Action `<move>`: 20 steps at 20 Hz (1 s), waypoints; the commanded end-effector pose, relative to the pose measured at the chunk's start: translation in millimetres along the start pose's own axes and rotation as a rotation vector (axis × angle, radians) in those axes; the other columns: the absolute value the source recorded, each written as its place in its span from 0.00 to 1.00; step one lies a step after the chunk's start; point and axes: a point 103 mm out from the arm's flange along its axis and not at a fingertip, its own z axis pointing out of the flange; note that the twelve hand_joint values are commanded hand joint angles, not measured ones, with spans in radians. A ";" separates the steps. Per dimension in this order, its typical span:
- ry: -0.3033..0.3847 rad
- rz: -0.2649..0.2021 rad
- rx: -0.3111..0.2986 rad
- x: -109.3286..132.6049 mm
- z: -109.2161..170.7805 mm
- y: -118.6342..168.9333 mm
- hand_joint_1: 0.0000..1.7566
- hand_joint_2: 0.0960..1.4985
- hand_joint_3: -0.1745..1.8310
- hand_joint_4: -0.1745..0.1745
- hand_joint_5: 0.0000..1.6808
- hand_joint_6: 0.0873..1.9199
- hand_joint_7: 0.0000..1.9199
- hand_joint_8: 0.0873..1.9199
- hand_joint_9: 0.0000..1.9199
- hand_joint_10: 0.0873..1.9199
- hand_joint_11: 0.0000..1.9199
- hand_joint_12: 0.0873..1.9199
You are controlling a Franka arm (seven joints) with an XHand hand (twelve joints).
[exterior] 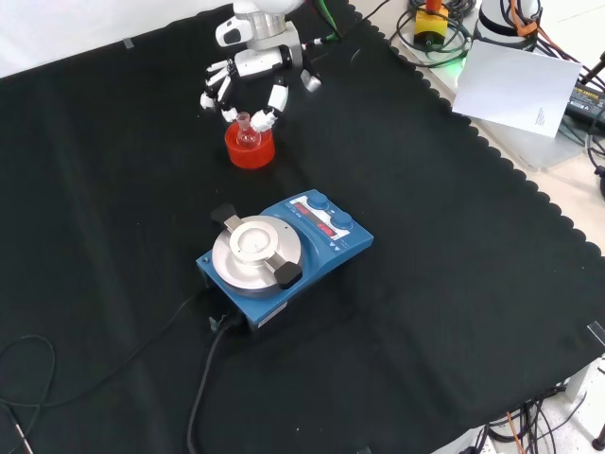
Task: Pick up the round-bottom flask.
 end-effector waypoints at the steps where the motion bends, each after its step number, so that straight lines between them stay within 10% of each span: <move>1: -0.015 0.001 -0.001 8.1 3.8 -1.6 0.57 0.36 0.43 0.24 0.49 0.45 0.15 0.34 0.22 0.35 0.03 0.70; 6: -0.021 -0.002 -0.007 8.6 2.9 -2.0 0.58 0.37 0.44 0.24 0.51 0.46 0.16 0.34 0.22 0.35 0.03 0.70; 9: -0.020 0.001 -0.010 9.9 3.4 -2.1 0.61 0.52 0.32 0.71 0.61 0.46 0.16 0.34 0.23 0.35 0.03 0.71; 12: -0.015 0.001 -0.008 9.6 2.5 -1.8 0.61 0.55 0.29 0.80 0.63 0.46 0.16 0.34 0.23 0.35 0.03 0.70; 16: -0.018 0.001 -0.005 7.4 2.5 -2.2 0.61 0.59 0.25 0.77 0.61 0.48 0.17 0.34 0.24 0.35 0.03 0.70; 18: -0.012 0.002 -0.001 5.6 1.9 -2.0 0.59 0.49 0.32 0.41 0.54 0.48 0.17 0.33 0.24 0.34 0.04 0.70; 20: -0.002 0.000 -0.004 4.7 -0.2 -1.9 0.58 0.41 0.41 0.26 0.47 0.49 0.17 0.33 0.24 0.34 0.03 0.70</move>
